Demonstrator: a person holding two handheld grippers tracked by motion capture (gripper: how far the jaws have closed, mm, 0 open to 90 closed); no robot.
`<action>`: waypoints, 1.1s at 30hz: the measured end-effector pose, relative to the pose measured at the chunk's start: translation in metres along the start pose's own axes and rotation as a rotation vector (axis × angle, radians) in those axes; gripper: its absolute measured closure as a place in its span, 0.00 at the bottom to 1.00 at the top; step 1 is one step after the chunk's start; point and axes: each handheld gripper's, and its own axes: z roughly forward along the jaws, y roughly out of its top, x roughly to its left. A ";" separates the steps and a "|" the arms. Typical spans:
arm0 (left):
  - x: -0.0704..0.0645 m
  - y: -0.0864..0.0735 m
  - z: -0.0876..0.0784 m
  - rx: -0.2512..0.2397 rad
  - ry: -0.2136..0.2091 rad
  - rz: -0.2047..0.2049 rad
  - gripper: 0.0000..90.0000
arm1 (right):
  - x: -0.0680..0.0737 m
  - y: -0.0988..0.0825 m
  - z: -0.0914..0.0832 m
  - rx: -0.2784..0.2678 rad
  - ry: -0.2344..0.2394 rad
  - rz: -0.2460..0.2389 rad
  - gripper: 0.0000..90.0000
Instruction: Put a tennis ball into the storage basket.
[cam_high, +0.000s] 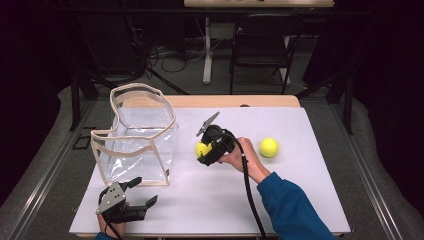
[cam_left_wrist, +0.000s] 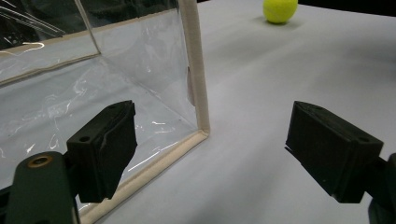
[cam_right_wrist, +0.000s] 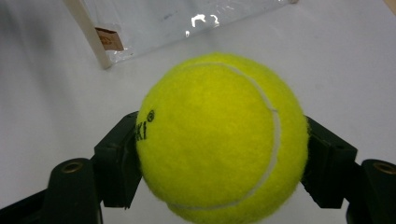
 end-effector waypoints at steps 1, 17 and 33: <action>0.000 0.000 0.000 0.000 -0.001 0.000 0.18 | 0.000 0.001 -0.001 -0.005 0.003 -0.001 0.28; 0.000 0.000 0.001 0.011 0.007 0.000 0.18 | -0.010 0.007 -0.009 -0.012 -0.002 0.009 0.28; 0.000 0.000 0.000 -0.003 0.004 0.001 0.18 | -0.016 0.026 -0.019 -0.031 -0.021 -0.006 0.29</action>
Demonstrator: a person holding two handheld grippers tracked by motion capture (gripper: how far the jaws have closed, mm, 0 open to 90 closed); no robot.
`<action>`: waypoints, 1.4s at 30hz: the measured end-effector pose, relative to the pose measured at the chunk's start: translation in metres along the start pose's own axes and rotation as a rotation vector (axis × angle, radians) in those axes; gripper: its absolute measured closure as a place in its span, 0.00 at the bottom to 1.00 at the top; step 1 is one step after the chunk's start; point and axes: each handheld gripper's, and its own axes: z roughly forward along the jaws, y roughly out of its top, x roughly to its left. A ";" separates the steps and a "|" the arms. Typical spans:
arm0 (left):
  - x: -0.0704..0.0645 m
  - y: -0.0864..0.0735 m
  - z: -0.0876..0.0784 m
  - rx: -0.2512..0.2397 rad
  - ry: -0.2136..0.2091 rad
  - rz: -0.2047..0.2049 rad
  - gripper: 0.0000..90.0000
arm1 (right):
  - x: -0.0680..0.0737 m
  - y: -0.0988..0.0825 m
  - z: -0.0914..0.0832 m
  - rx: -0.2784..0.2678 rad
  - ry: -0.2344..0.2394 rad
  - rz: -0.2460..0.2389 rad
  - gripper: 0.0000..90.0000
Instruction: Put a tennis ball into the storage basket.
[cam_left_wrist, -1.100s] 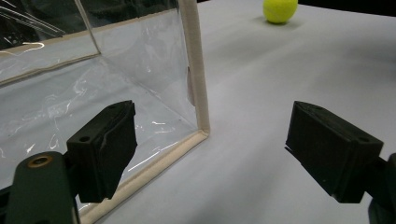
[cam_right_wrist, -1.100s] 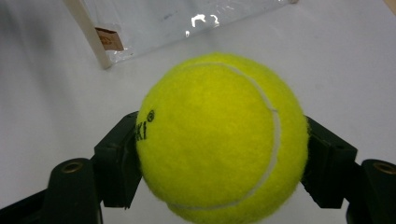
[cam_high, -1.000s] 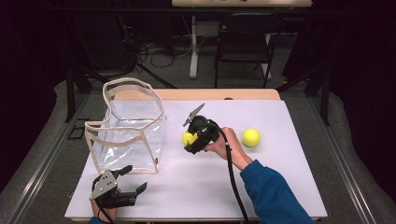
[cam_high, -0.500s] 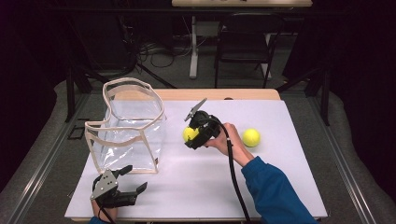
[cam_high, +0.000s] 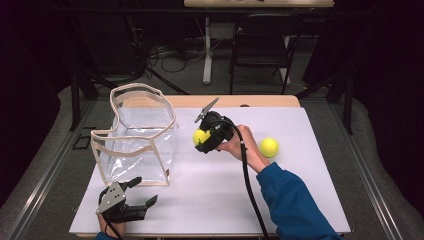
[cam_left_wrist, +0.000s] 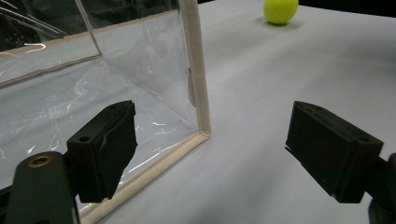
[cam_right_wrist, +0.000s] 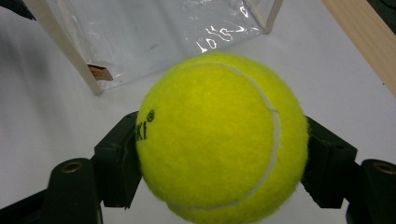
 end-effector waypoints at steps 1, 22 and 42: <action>0.000 0.000 0.000 -0.003 -0.003 0.000 0.18 | 0.000 0.000 0.000 0.000 0.000 0.000 0.29; -0.001 0.000 0.001 -0.009 -0.019 0.001 0.18 | 0.000 0.017 -0.015 -0.015 -0.024 -0.026 0.29; -0.001 0.000 0.000 -0.011 -0.018 0.004 0.18 | -0.001 0.034 -0.030 -0.037 -0.052 -0.042 0.29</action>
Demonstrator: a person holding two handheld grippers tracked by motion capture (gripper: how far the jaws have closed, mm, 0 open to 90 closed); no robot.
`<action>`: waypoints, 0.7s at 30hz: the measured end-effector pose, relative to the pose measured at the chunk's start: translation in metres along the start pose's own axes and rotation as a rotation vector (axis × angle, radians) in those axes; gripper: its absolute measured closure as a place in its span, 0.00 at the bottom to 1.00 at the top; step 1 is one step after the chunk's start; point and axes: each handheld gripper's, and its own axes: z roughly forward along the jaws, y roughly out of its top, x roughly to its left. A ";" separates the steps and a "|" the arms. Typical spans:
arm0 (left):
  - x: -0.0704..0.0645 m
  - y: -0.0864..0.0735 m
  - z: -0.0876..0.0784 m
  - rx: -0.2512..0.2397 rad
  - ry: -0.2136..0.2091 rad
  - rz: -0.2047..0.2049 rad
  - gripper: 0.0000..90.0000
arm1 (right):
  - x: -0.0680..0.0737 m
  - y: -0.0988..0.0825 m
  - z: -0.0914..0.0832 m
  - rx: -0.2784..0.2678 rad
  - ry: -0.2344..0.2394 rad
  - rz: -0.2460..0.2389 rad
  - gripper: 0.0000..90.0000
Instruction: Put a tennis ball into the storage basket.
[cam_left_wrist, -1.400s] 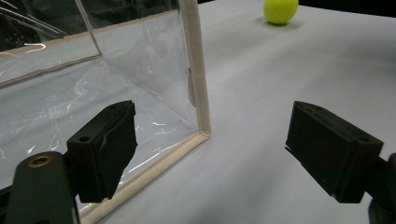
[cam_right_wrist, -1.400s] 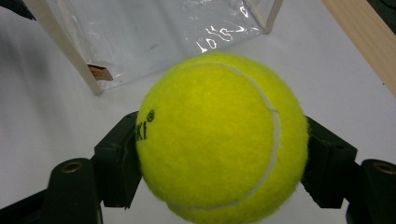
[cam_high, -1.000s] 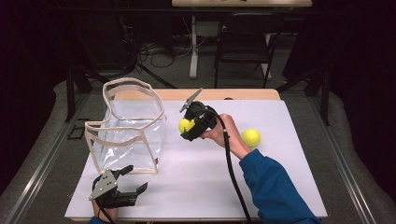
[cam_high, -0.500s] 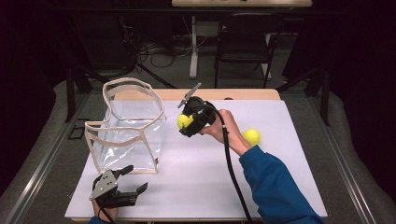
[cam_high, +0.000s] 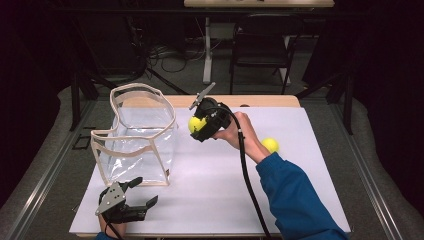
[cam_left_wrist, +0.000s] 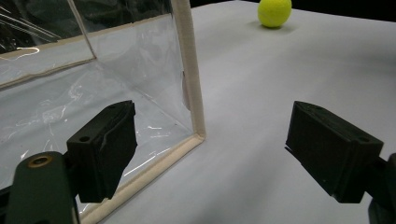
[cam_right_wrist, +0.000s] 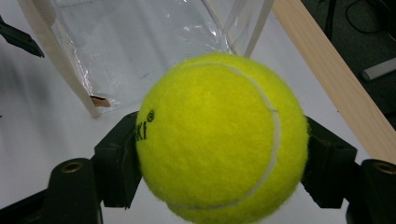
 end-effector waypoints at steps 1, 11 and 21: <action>0.000 0.000 0.000 0.001 -0.001 -0.001 0.18 | 0.000 0.001 -0.001 0.000 -0.003 0.001 0.29; 0.000 0.000 0.000 0.002 -0.003 -0.005 0.18 | -0.005 0.006 -0.008 -0.017 -0.013 0.006 0.29; 0.000 0.000 0.000 -0.002 0.002 -0.001 0.18 | -0.006 0.011 -0.012 -0.028 -0.022 0.002 0.29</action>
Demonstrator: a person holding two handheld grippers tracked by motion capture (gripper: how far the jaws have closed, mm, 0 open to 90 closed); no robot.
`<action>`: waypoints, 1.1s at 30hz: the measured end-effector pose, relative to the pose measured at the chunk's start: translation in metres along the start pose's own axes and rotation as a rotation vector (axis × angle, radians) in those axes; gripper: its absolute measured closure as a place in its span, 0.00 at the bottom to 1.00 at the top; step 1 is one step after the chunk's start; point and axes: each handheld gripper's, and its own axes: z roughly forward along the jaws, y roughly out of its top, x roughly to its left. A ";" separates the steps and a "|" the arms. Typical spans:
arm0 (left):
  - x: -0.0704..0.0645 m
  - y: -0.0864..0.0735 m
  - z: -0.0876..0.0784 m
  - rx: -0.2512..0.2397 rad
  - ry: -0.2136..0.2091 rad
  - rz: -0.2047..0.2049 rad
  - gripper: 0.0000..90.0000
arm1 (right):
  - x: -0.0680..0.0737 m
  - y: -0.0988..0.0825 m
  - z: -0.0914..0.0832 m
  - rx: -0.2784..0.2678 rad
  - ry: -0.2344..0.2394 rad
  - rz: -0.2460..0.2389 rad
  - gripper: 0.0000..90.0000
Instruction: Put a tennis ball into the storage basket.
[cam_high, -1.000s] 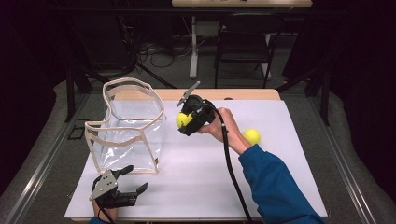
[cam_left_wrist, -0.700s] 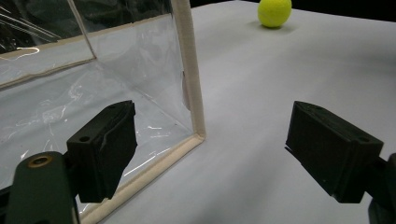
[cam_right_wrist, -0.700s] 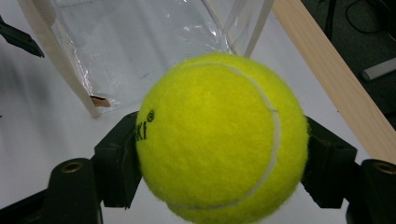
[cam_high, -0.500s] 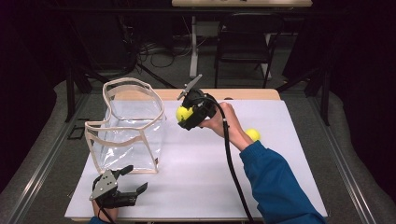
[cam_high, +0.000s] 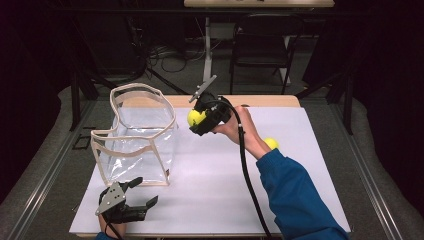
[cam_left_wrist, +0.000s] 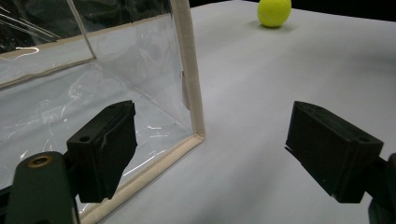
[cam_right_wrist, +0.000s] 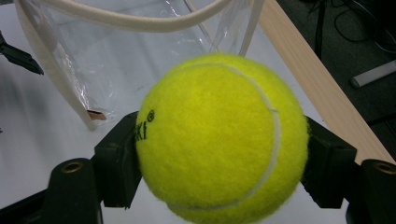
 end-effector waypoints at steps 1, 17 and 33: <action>0.000 0.000 0.000 0.000 0.000 -0.001 0.18 | 0.000 0.000 0.000 -0.005 0.000 -0.002 0.29; 0.000 0.000 0.000 0.000 -0.002 0.000 0.18 | -0.003 0.012 -0.006 -0.043 -0.009 0.005 0.29; 0.000 0.000 0.000 0.001 -0.002 -0.003 0.18 | -0.003 0.020 -0.009 -0.083 -0.010 0.011 0.29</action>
